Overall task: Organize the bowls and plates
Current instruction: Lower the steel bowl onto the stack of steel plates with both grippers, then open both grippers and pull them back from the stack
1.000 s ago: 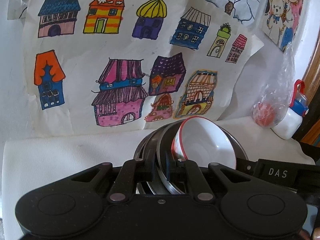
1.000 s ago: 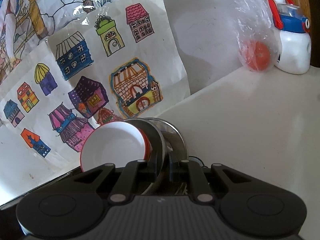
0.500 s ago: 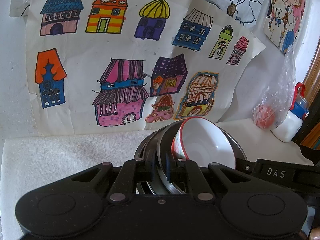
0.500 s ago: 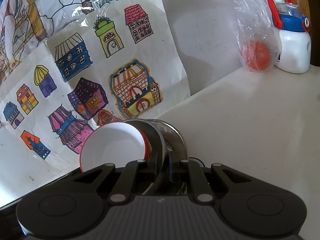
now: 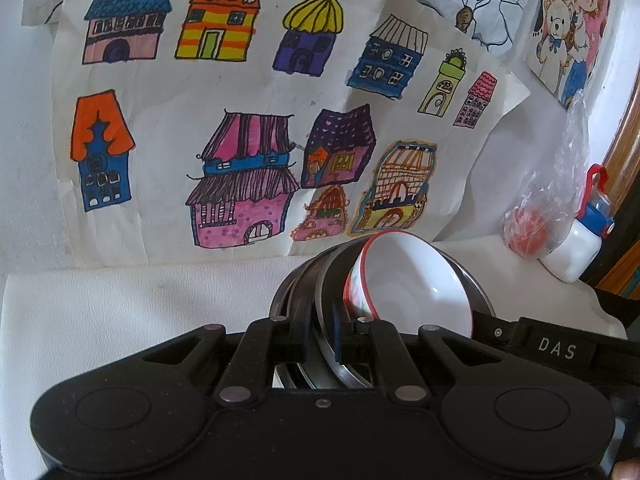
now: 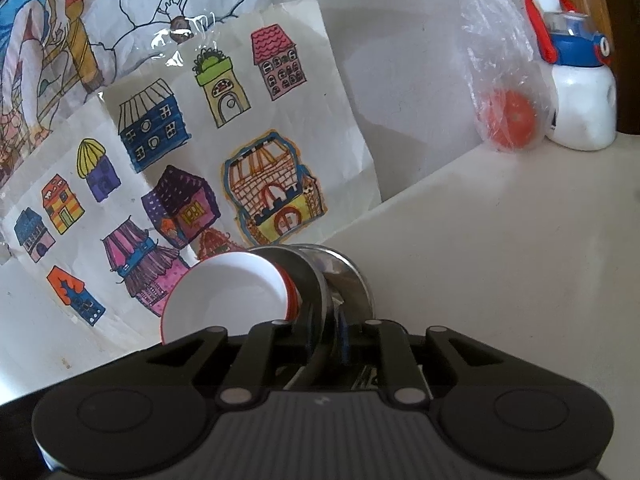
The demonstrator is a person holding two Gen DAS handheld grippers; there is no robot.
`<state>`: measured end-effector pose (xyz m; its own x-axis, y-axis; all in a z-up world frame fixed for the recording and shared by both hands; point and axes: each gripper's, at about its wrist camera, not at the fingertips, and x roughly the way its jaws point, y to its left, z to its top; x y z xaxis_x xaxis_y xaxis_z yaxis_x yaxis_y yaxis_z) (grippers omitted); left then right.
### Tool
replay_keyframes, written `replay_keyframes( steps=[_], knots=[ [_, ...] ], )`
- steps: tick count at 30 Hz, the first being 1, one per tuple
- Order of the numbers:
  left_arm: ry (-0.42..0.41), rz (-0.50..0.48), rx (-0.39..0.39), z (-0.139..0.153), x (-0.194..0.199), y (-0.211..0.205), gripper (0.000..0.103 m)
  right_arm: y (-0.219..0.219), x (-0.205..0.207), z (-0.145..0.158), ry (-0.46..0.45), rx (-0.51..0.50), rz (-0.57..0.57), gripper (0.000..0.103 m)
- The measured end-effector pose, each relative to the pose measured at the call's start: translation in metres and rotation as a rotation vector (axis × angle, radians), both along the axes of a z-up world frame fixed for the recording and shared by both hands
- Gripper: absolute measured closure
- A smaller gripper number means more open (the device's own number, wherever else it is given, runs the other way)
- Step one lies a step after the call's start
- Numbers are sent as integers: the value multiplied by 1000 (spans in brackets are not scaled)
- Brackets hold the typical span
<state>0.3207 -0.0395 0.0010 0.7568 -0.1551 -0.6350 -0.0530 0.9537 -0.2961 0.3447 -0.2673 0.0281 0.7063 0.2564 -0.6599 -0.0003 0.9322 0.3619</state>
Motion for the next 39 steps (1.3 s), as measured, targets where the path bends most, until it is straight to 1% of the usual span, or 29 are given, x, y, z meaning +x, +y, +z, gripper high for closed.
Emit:
replay_keyframes(
  steps=[3, 9, 10, 11, 14, 15, 17, 21, 23, 24, 26, 27, 29, 31, 34, 37, 38, 39],
  knots=[
    [-1, 6, -1, 0, -2, 2, 85, -2, -3, -3, -11, -1, -9, 78],
    [7, 21, 0, -1, -8, 4, 77, -4, -13, -1, -33, -11, -21, 77],
    [8, 26, -3, -1, -9, 5, 73, -3, -15, 0, -38, -18, -22, 74],
    [7, 31, -4, 0, -10, 6, 71, -3, -17, 1, -44, -29, -28, 68],
    [9, 42, -7, 0, -13, 8, 64, -6, -22, 4, -52, -37, -41, 61],
    [10, 44, -9, 0, -14, 9, 63, -7, -25, 5, -54, -34, -44, 59],
    [9, 44, -19, 1, -18, 11, 57, -8, -31, 9, -68, -40, -48, 53],
    [-6, 36, -33, 8, -29, 12, 51, -11, -44, 18, -95, -42, -46, 43],
    [-22, 32, -38, 12, -37, 12, 45, -12, -53, 22, -109, -41, -44, 33],
    [-32, 33, -37, 15, -41, 13, 44, -13, -58, 25, -118, -41, -41, 31],
    [-52, 32, -35, 21, -50, 14, 41, -15, -69, 31, -138, -42, -35, 20],
    [-62, 31, -35, 24, -55, 15, 40, -16, -75, 34, -150, -45, -32, 18],
    [-85, 30, -33, 31, -66, 16, 33, -17, -86, 40, -170, -51, -28, 13],
    [-104, 27, -31, 37, -77, 17, 30, -19, -98, 46, -189, -53, -24, 8],
    [-131, 23, -30, 46, -95, 19, 22, -23, -117, 54, -221, -57, -22, 1],
    [-159, 12, -19, 52, -113, 19, 16, -24, -135, 60, -247, -75, -16, 0],
    [-169, 8, -15, 54, -119, 19, 10, -25, -141, 61, -252, -83, -13, 0],
    [-180, 4, -11, 56, -126, 19, 7, -25, -147, 62, -257, -88, -12, 0]
  ],
)
